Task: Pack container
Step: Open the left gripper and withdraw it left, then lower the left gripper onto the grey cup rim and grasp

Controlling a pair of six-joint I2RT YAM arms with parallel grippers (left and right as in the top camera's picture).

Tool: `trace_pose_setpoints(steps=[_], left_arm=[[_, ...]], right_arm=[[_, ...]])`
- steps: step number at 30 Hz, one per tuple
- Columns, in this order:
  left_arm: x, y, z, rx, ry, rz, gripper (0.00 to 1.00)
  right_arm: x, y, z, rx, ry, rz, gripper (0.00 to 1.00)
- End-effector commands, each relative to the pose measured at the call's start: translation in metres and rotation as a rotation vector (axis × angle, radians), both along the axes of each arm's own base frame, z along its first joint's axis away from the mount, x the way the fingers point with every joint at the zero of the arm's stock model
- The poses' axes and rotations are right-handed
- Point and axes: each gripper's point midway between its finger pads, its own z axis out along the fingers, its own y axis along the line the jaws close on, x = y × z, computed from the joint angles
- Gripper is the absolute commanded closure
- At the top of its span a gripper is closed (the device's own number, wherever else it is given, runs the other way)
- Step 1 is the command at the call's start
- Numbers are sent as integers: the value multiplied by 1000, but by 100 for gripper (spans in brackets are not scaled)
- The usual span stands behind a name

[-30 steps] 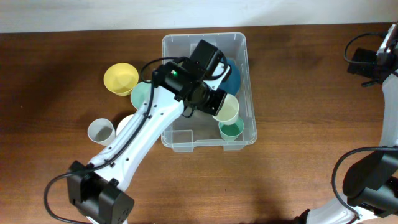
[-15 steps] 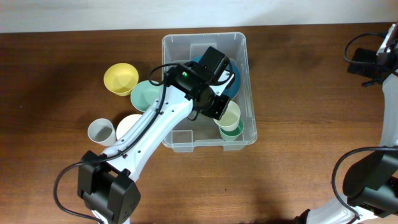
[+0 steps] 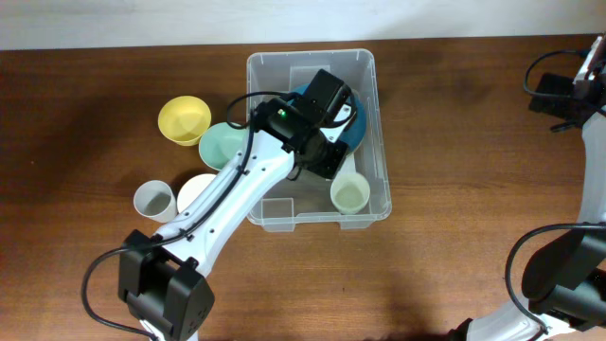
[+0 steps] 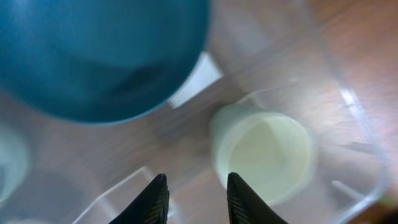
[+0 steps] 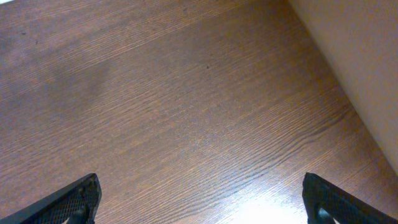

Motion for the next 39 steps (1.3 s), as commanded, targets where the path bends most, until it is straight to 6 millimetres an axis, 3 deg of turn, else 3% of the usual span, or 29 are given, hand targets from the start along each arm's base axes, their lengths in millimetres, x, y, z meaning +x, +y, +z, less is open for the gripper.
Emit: trace_pose_setpoints(steps=[1, 6, 10, 15, 19, 27, 32, 39], left_arm=[[37, 53, 29, 141, -140, 181, 73], [54, 139, 70, 198, -179, 448, 76], [59, 203, 86, 197, -185, 603, 60], [49, 285, 82, 192, -103, 815, 58], [29, 329, 70, 172, 5, 926, 58], [3, 375, 42, 151, 128, 1075, 58], [-3, 386, -3, 99, 203, 1117, 58], [-16, 381, -63, 82, 284, 1146, 59]], right_arm=[[-2, -2, 17, -11, -40, -16, 1], [-2, -2, 17, -11, -40, -16, 1], [-2, -2, 17, -11, -40, -16, 1], [-2, -2, 17, -11, -40, -16, 1], [-2, -2, 17, -11, -40, -16, 1], [-2, -2, 17, -11, -40, -16, 1], [-2, -2, 17, -11, -40, -16, 1], [-2, -2, 17, -11, -40, -16, 1]])
